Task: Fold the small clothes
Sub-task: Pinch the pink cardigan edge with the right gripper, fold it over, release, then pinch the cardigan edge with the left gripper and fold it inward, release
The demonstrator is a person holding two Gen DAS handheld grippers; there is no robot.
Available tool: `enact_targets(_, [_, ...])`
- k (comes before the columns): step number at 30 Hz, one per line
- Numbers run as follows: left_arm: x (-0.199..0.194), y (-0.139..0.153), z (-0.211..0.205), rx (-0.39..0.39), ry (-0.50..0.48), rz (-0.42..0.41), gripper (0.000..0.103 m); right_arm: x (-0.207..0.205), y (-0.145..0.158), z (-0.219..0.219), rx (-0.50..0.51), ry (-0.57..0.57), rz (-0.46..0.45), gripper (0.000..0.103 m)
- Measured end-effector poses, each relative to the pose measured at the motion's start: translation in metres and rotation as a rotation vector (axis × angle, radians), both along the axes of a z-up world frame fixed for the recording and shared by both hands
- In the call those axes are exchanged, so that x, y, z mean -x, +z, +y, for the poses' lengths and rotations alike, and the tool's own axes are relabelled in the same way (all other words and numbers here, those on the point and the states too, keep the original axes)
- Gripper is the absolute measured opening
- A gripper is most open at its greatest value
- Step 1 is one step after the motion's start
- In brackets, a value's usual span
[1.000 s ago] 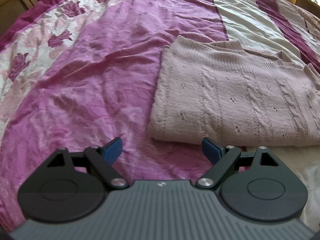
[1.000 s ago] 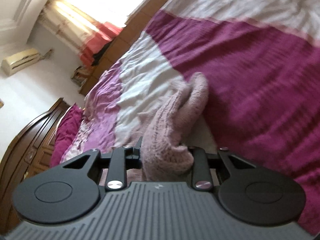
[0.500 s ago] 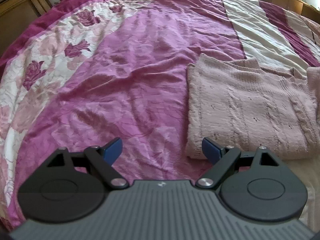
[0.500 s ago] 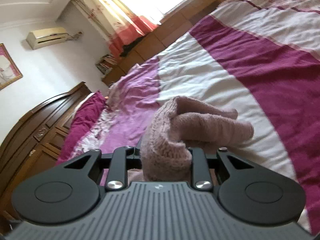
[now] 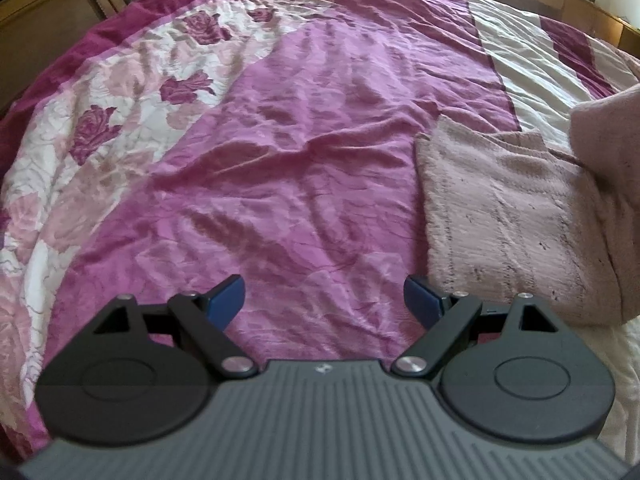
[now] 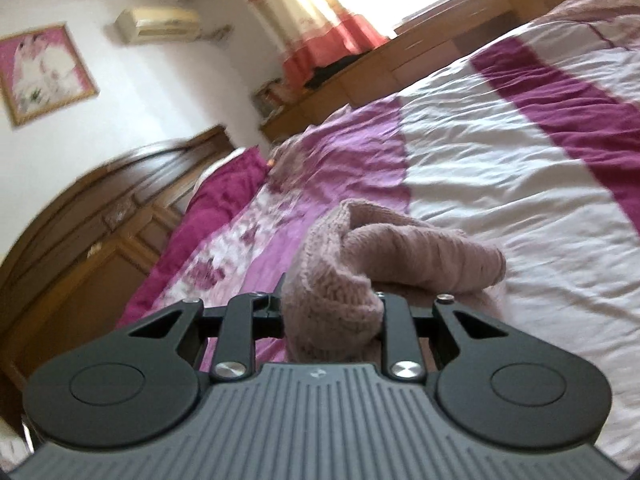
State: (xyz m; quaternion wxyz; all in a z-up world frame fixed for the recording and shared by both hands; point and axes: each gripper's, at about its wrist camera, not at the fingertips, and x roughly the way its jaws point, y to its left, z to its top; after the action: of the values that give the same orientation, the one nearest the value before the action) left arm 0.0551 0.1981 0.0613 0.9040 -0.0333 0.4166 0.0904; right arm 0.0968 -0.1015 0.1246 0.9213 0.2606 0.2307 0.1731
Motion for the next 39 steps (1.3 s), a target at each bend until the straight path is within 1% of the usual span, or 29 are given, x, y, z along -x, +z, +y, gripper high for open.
enact_targets(3, [0.003,0.0,0.008,0.004,0.015,-0.003,0.088,-0.003,-0.005,0.036,0.072,0.06,0.006,0.028])
enact_targets(5, [0.005,-0.001,0.013,0.007,0.025,-0.003,0.088,-0.005,-0.014,0.063,0.134,0.094,0.014,0.028])
enact_targets(8, [0.008,-0.003,0.02,0.012,0.039,0.001,0.088,-0.009,-0.036,0.1,0.214,0.136,0.048,0.028])
enact_targets(12, [0.011,-0.007,0.03,0.023,0.055,0.007,0.088,-0.014,-0.069,0.136,0.326,0.188,0.112,0.029])
enact_targets(13, [0.011,-0.008,0.032,0.026,0.058,0.008,0.088,-0.013,-0.075,0.144,0.35,0.195,0.123,0.031])
enact_targets(15, [0.012,-0.01,0.036,0.032,0.063,0.008,0.088,-0.01,-0.083,0.152,0.393,0.212,0.114,0.035])
enact_targets(16, [0.013,-0.01,0.037,0.035,0.064,0.005,0.088,-0.007,-0.083,0.156,0.403,0.219,0.103,0.042])
enact_targets(17, [0.013,-0.009,0.038,0.04,0.063,0.002,0.088,-0.007,-0.083,0.156,0.408,0.228,0.101,0.049])
enact_targets(18, [0.012,-0.008,0.039,0.047,0.062,-0.003,0.088,-0.004,-0.082,0.157,0.402,0.245,0.102,0.05])
enact_targets(20, [0.01,-0.006,0.04,0.064,0.06,-0.014,0.088,-0.001,-0.078,0.153,0.373,0.262,0.104,0.058])
enact_targets(26, [0.003,0.007,0.032,0.101,0.027,-0.052,0.088,0.024,-0.058,0.129,0.272,0.304,0.102,0.066])
enact_targets(29, [-0.002,0.017,0.022,0.111,-0.006,-0.079,0.088,0.037,-0.048,0.115,0.251,0.297,0.091,0.066])
enact_targets(33, [-0.011,0.029,0.003,0.126,-0.057,-0.115,0.088,0.049,-0.035,0.093,0.242,0.255,0.07,0.066])
enact_targets(35, [-0.018,0.032,-0.007,0.129,-0.085,-0.136,0.088,0.05,-0.031,0.081,0.229,0.217,0.066,0.068])
enact_targets(39, [-0.043,0.029,-0.029,0.131,-0.134,-0.153,0.088,0.051,-0.029,0.053,0.188,0.098,0.068,0.071])
